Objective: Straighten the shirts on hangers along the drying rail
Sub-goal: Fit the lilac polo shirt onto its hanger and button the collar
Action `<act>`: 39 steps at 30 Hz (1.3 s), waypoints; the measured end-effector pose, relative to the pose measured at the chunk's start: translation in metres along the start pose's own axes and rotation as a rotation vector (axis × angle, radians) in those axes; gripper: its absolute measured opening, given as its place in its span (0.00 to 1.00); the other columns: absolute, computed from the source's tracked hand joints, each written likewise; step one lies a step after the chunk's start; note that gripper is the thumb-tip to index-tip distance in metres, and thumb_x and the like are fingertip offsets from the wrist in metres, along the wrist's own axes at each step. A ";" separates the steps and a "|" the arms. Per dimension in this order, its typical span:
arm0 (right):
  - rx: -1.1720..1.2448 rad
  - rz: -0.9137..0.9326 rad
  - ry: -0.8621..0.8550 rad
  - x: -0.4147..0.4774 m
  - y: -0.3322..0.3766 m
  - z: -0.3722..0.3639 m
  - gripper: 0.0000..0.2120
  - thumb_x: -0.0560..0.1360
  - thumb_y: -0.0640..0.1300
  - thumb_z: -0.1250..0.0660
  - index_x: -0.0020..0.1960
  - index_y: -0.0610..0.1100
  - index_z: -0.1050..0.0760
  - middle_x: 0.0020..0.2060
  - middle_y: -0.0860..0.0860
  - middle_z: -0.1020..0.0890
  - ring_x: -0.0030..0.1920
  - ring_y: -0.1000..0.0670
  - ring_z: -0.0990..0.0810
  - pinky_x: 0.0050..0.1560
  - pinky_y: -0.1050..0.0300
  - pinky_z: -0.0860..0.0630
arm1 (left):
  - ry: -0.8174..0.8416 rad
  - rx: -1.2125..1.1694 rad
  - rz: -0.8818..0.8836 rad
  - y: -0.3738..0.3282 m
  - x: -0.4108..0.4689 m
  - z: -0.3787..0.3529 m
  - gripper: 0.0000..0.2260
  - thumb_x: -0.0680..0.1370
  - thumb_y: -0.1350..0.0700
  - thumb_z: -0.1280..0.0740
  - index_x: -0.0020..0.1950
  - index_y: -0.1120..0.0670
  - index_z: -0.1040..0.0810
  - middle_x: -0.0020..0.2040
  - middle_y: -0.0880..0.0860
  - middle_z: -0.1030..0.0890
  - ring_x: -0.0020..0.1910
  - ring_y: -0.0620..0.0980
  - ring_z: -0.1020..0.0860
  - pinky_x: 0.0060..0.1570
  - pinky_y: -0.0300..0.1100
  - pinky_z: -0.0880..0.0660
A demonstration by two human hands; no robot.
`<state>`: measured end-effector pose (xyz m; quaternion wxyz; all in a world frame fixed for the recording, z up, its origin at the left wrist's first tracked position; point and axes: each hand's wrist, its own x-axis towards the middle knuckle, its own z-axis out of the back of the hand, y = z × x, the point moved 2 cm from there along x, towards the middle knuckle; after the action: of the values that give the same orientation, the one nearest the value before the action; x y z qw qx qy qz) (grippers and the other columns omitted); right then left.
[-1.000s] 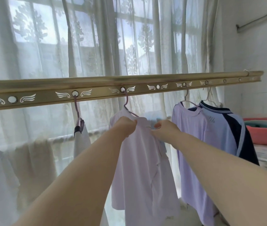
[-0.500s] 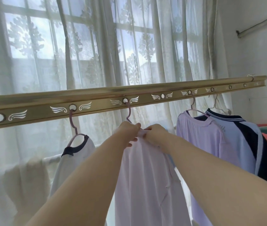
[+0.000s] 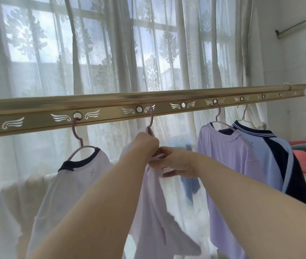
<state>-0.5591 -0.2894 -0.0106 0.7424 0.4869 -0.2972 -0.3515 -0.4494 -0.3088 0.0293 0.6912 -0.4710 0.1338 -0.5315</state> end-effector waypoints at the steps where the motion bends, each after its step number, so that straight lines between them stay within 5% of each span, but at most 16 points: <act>1: -0.050 -0.041 0.069 -0.003 0.000 0.003 0.09 0.75 0.44 0.31 0.54 0.53 0.25 0.51 0.53 0.20 0.55 0.51 0.23 0.54 0.55 0.26 | 0.035 0.033 -0.002 0.002 0.000 -0.002 0.13 0.80 0.55 0.41 0.57 0.62 0.25 0.45 0.59 0.20 0.46 0.58 0.20 0.41 0.44 0.22; 4: -0.245 -0.064 -0.088 0.001 -0.003 0.024 0.13 0.77 0.46 0.34 0.61 0.51 0.24 0.59 0.51 0.20 0.60 0.51 0.24 0.60 0.52 0.26 | 0.112 0.208 -0.045 0.004 0.001 -0.002 0.14 0.79 0.63 0.40 0.64 0.64 0.26 0.58 0.62 0.21 0.46 0.54 0.26 0.35 0.40 0.28; 7: -0.520 -0.035 -0.434 0.010 -0.003 0.050 0.23 0.76 0.40 0.36 0.70 0.47 0.32 0.67 0.48 0.28 0.64 0.46 0.26 0.64 0.51 0.28 | 0.159 0.306 -0.088 0.010 0.002 0.004 0.13 0.77 0.66 0.43 0.56 0.62 0.21 0.45 0.58 0.23 0.43 0.53 0.26 0.42 0.41 0.30; 9: -0.671 -0.060 -0.501 0.009 -0.006 0.066 0.30 0.75 0.39 0.37 0.75 0.48 0.41 0.71 0.47 0.35 0.66 0.44 0.29 0.65 0.48 0.29 | 0.188 0.284 -0.102 0.012 0.002 0.004 0.12 0.75 0.68 0.43 0.46 0.59 0.20 0.38 0.54 0.26 0.38 0.51 0.28 0.38 0.39 0.32; 13: -0.793 -0.016 -0.426 0.001 -0.013 0.083 0.35 0.76 0.51 0.34 0.77 0.49 0.47 0.75 0.48 0.40 0.73 0.46 0.36 0.70 0.45 0.36 | 0.239 0.263 -0.171 0.005 -0.003 -0.002 0.12 0.74 0.70 0.41 0.44 0.58 0.20 0.35 0.53 0.27 0.35 0.48 0.30 0.33 0.36 0.35; 15: -0.757 0.011 -0.375 -0.002 -0.020 0.086 0.27 0.75 0.54 0.35 0.72 0.52 0.37 0.68 0.50 0.30 0.68 0.47 0.30 0.67 0.49 0.33 | 0.270 0.264 -0.205 0.001 -0.006 -0.010 0.12 0.74 0.69 0.40 0.46 0.57 0.19 0.36 0.53 0.26 0.37 0.49 0.30 0.33 0.36 0.34; 17: -0.679 0.044 -0.335 -0.005 -0.027 0.088 0.03 0.77 0.50 0.37 0.46 0.54 0.25 0.47 0.51 0.22 0.51 0.47 0.24 0.49 0.58 0.28 | 0.283 0.245 -0.228 -0.002 -0.009 -0.018 0.11 0.73 0.69 0.38 0.45 0.56 0.20 0.36 0.52 0.25 0.38 0.49 0.28 0.35 0.36 0.33; 19: -0.663 0.091 -0.338 -0.006 -0.036 0.093 0.17 0.78 0.47 0.40 0.31 0.50 0.33 0.34 0.52 0.26 0.41 0.47 0.27 0.37 0.58 0.33 | 0.255 0.208 -0.243 -0.001 -0.008 -0.024 0.10 0.73 0.67 0.35 0.48 0.55 0.18 0.40 0.51 0.21 0.42 0.49 0.24 0.43 0.38 0.29; 23: -0.643 0.054 -0.423 -0.009 -0.051 0.113 0.13 0.78 0.48 0.40 0.41 0.43 0.23 0.39 0.49 0.19 0.43 0.46 0.21 0.41 0.54 0.28 | 0.047 0.232 -0.191 0.010 -0.004 -0.016 0.22 0.68 0.55 0.25 0.62 0.51 0.22 0.60 0.49 0.22 0.60 0.50 0.25 0.61 0.42 0.29; 27: -0.572 0.033 -0.426 -0.013 -0.061 0.130 0.13 0.78 0.48 0.39 0.45 0.40 0.21 0.36 0.49 0.21 0.39 0.48 0.24 0.40 0.55 0.32 | 0.019 0.323 -0.078 0.018 -0.005 -0.010 0.14 0.68 0.53 0.24 0.52 0.54 0.18 0.47 0.49 0.21 0.48 0.49 0.23 0.49 0.43 0.25; 31: -0.517 0.052 -0.392 -0.014 -0.064 0.137 0.12 0.78 0.50 0.39 0.42 0.46 0.21 0.38 0.50 0.19 0.41 0.49 0.22 0.45 0.55 0.27 | 0.020 0.291 -0.056 0.016 -0.008 -0.022 0.09 0.67 0.56 0.25 0.45 0.57 0.16 0.37 0.52 0.20 0.38 0.51 0.22 0.49 0.47 0.20; 39: -0.500 0.066 -0.386 -0.021 -0.068 0.147 0.12 0.78 0.48 0.38 0.46 0.43 0.18 0.41 0.47 0.17 0.47 0.45 0.19 0.55 0.49 0.23 | -0.024 0.241 -0.031 0.004 -0.012 -0.038 0.08 0.70 0.64 0.33 0.43 0.64 0.16 0.40 0.62 0.15 0.40 0.57 0.16 0.44 0.50 0.17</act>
<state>-0.7026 -0.3669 -0.0249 0.7799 0.2038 -0.3525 -0.4753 -0.4780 -0.3175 0.0028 0.7361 -0.3928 0.0536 -0.5487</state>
